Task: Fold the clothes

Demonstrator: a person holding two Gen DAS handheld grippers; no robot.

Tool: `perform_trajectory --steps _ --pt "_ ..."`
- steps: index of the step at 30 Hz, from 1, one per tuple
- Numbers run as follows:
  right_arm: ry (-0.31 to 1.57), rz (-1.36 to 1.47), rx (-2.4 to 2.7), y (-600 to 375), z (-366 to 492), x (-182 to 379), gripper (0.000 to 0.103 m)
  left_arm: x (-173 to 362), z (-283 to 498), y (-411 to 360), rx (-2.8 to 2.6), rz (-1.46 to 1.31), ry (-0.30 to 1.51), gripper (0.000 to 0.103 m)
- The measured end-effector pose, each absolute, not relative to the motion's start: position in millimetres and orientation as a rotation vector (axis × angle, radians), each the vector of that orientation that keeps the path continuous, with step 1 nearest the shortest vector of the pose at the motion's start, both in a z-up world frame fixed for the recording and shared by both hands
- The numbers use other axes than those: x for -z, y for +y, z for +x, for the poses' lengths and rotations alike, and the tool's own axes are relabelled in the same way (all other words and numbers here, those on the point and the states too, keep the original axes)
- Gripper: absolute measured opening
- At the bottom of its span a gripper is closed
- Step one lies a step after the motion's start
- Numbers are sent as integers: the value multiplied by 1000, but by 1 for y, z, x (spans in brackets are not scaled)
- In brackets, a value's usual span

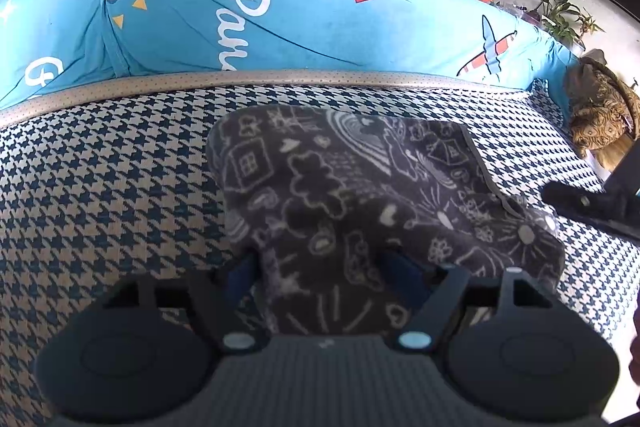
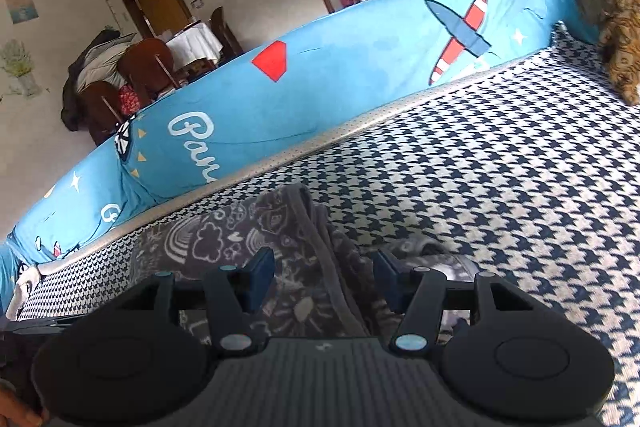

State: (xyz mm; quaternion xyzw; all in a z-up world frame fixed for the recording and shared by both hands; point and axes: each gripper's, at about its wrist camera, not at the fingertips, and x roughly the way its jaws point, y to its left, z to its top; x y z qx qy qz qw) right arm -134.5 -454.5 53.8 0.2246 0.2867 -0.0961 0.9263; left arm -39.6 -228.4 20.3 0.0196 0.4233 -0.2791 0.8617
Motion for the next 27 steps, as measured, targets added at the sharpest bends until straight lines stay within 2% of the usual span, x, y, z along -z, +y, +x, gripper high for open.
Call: perform_trajectory --steps 14,15,16,18,21,27 --pt "680 542 111 -461 -37 -11 59 -14 -37 -230 574 48 889 77" --pt "681 548 105 -460 -34 -8 52 -14 -36 -230 573 46 890 77" --pt "676 545 118 -459 -33 -8 38 -13 -36 -230 572 44 891 77" --pt "660 547 133 -459 -32 -7 20 -13 -35 -230 570 39 893 77" --pt "613 545 136 -459 -34 -13 13 -14 -31 -229 564 20 884 77" --pt "476 522 185 -458 -36 -30 12 -22 -26 -229 551 -25 831 78"
